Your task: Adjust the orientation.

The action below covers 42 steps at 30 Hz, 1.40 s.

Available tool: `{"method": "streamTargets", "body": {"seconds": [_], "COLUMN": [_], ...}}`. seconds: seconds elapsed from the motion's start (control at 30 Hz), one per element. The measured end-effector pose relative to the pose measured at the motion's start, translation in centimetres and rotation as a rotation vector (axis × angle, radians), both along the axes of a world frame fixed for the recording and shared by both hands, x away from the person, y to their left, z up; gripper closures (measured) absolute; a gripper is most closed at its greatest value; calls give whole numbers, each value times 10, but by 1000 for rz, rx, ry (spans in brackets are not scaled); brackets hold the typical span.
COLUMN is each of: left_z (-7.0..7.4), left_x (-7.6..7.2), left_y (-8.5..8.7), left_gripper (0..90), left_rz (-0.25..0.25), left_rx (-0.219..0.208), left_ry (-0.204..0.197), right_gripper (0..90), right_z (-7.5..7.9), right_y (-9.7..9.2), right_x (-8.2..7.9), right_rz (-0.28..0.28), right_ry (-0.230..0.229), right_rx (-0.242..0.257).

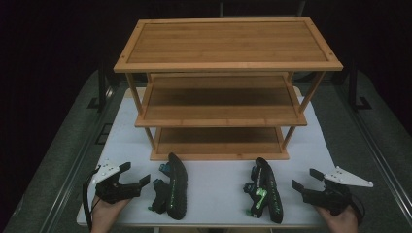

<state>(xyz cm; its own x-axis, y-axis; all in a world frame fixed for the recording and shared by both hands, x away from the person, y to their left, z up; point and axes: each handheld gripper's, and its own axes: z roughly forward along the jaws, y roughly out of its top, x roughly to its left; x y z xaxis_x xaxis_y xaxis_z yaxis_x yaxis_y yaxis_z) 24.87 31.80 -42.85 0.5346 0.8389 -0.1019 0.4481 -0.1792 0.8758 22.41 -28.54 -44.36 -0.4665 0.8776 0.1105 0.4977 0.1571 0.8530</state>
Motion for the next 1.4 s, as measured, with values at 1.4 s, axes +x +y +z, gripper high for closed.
{"method": "streamTargets", "body": {"seconds": [1.4], "left_z": [-9], "left_x": [-4], "left_y": [-7], "left_gripper": [145], "left_rz": [-79], "left_rx": [34], "left_ry": [59], "right_gripper": [188], "right_z": [2], "right_y": [6], "right_x": [0], "right_rz": [3], "right_ry": [-11], "right_rx": [-26]}}
